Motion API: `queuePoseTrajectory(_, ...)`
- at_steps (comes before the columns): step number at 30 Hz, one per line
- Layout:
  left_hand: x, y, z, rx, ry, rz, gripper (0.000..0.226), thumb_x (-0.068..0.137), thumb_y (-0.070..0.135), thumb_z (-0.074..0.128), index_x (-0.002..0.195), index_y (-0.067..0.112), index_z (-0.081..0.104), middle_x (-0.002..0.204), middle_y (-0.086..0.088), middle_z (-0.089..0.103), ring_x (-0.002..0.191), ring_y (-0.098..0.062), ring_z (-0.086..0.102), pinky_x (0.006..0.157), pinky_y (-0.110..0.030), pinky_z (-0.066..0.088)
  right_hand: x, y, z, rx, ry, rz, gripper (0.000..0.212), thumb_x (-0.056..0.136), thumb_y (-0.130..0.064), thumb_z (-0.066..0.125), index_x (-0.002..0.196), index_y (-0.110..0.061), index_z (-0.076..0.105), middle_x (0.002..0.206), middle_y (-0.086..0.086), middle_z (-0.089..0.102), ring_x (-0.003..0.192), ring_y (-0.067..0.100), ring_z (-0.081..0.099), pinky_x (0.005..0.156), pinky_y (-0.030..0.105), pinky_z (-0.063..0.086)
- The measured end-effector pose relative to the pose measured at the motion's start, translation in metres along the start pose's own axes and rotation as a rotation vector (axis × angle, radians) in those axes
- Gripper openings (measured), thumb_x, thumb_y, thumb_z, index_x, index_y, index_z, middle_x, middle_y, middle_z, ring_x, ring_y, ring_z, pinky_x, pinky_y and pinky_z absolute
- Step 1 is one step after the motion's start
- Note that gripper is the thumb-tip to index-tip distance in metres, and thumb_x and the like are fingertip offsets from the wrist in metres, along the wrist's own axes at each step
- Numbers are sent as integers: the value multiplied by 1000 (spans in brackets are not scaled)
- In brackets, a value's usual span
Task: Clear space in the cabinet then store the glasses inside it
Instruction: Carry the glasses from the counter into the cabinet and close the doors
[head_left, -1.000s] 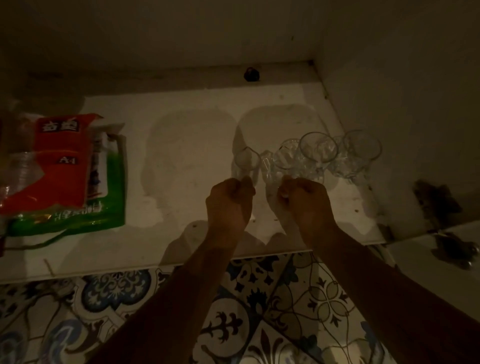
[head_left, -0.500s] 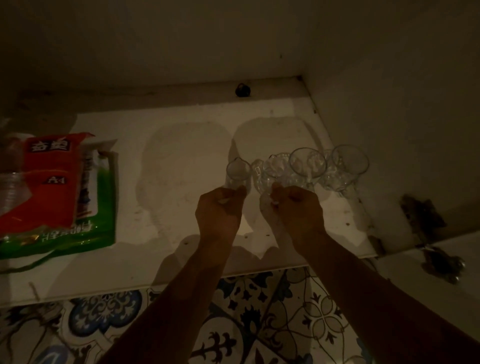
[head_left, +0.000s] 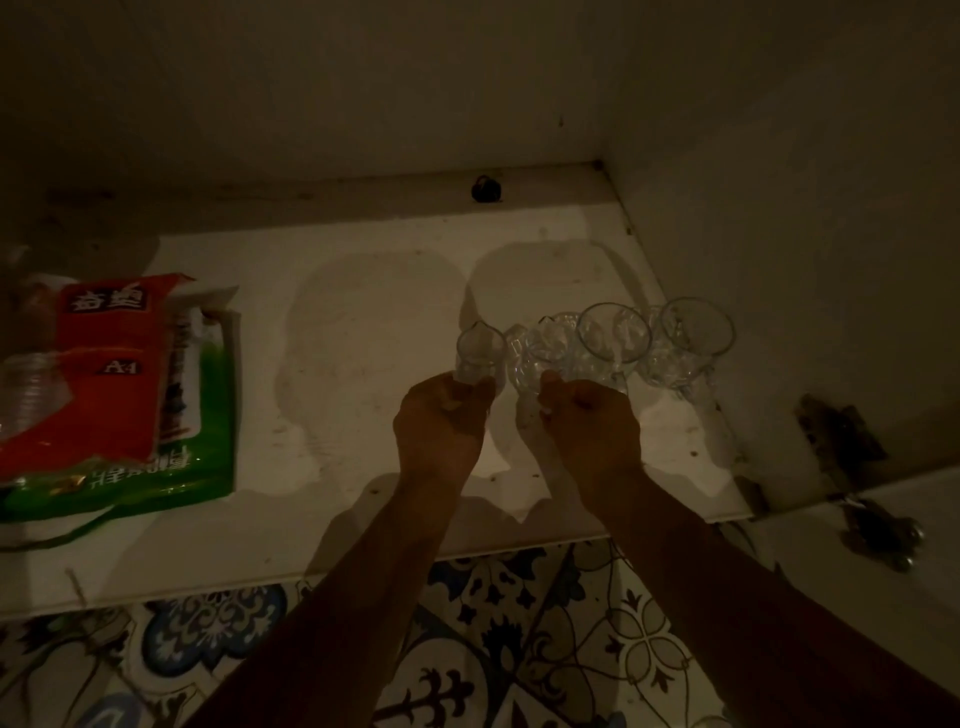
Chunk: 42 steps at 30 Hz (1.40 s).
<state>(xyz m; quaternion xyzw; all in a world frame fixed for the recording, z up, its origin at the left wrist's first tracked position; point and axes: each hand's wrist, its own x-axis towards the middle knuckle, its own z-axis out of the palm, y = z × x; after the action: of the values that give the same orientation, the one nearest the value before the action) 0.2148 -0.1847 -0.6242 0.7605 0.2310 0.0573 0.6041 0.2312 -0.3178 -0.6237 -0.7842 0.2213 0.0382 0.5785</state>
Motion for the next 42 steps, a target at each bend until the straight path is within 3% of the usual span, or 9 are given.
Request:
queuePoseTrajectory(17, 2, 6, -2, 18, -16, -49, 25, 91, 32, 73, 83, 9, 77, 87, -13, 77, 92, -32, 72, 94, -47, 56, -1, -2, -6, -108, 3, -42, 37, 97, -44, 61, 71, -19, 69, 69, -2, 67, 75, 20, 65, 74, 29, 46)
queuePoseTrajectory(22, -7, 10, -8, 63, -6, -34, 24, 91, 34, 73, 84, 11, 77, 93, -11, 78, 95, -31, 72, 92, -45, 57, -9, -10, -14, -95, -16, -20, 36, 95, -52, 62, 72, -24, 68, 78, 0, 71, 90, 27, 70, 91, 42, 55)
queuePoseTrajectory(25, -16, 15, -18, 105, -20, -50, 19, 92, 36, 71, 78, 24, 73, 90, -2, 74, 95, -25, 70, 90, -34, 55, -16, -9, -23, -97, -16, -22, 33, 94, -53, 62, 74, -28, 68, 78, -4, 70, 84, 21, 67, 83, 35, 53)
queuePoseTrajectory(29, -32, 24, -31, 110, -21, -9, 18, 93, 33, 71, 87, 17, 75, 91, 2, 71, 89, -15, 64, 82, -22, 48, -28, -13, -40, -131, -35, -82, 23, 93, -52, 65, 85, -30, 67, 73, -21, 59, 68, -4, 52, 62, 15, 41)
queuePoseTrajectory(31, -41, 32, -38, 147, -19, 35, 20, 93, 34, 70, 87, 16, 75, 88, 5, 70, 86, -11, 62, 78, -18, 44, -36, -20, -51, -143, -18, -120, 26, 92, -52, 66, 92, -26, 71, 74, -22, 60, 69, -5, 55, 55, 7, 38)
queuePoseTrajectory(34, -55, 54, -48, 181, -41, 59, 18, 93, 37, 70, 94, 20, 77, 92, 9, 70, 85, -7, 62, 82, -21, 48, -50, -36, -68, -112, -4, -164, 29, 91, -48, 69, 97, -20, 74, 84, -12, 69, 82, 14, 70, 73, 25, 58)
queuePoseTrajectory(36, -67, 74, -55, 173, -45, 50, 12, 92, 35, 72, 88, 26, 77, 88, 16, 69, 79, 3, 59, 80, -15, 44, -64, -54, -80, -109, -21, -184, 30, 92, -45, 69, 101, -17, 73, 99, -3, 74, 96, 20, 71, 90, 40, 58)
queuePoseTrajectory(39, -87, 119, -63, 176, -52, 55, 21, 90, 31, 75, 70, 36, 69, 76, 27, 63, 64, 17, 55, 65, 4, 38, -89, -91, -105, -171, -41, -248, 39, 94, -44, 67, 113, -11, 70, 112, 7, 74, 107, 25, 68, 100, 39, 52)
queuePoseTrajectory(42, -112, 169, -72, 207, -81, 65, 24, 90, 31, 75, 68, 39, 67, 76, 25, 64, 61, 22, 57, 57, 9, 35, -119, -133, -137, -271, -42, -324, 38, 97, -44, 63, 114, -11, 69, 111, 9, 74, 105, 26, 69, 92, 29, 50)
